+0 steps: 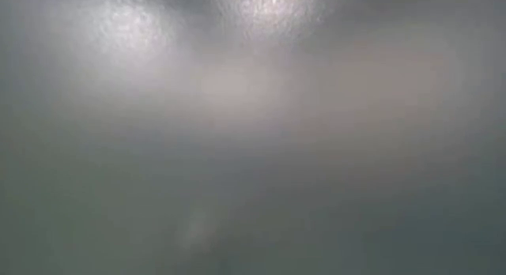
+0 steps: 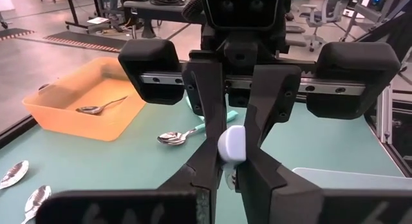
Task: Sort silverware by color (type)
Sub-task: Put the blue spoon into the transparent bin
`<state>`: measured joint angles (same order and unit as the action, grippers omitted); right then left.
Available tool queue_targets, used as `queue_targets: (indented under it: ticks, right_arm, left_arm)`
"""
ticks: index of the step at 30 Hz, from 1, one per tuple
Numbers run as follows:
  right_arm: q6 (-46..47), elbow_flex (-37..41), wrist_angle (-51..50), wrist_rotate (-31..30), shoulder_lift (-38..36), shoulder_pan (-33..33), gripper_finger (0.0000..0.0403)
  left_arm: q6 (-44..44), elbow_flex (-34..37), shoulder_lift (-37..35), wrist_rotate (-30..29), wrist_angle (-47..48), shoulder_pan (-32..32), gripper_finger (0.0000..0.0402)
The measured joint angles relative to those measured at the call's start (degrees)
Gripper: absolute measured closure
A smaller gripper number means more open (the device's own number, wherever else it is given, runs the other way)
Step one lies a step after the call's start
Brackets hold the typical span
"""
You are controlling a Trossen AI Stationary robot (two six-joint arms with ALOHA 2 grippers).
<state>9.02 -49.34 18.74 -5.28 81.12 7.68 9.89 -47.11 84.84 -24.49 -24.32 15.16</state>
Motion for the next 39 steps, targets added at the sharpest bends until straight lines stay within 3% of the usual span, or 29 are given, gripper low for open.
queue_targets:
  ticks: [19, 31, 35, 39]
  right_arm:
    - [1.35, 0.00, -0.09, 0.09, 0.00, 0.00, 0.0371]
    - [3.29, -0.04, -1.61, 2.00, -1.27, -0.09, 0.0271]
    - [7.02, -0.11, -9.02, 6.40, -5.90, -0.13, 0.0245]
    - [13.10, -0.11, -19.34, 6.89, -12.61, -0.13, 0.0237]
  left_arm:
    - [0.02, 0.00, 0.02, 1.11, 0.00, -0.02, 0.0379]
    - [0.10, 0.00, -0.20, 3.38, -0.16, 0.36, 0.0379]
    - [0.18, 0.00, -0.95, 4.17, 0.14, 1.17, 0.0379]
    - [1.18, 0.00, -1.60, 3.96, 0.17, 1.85, 0.0379]
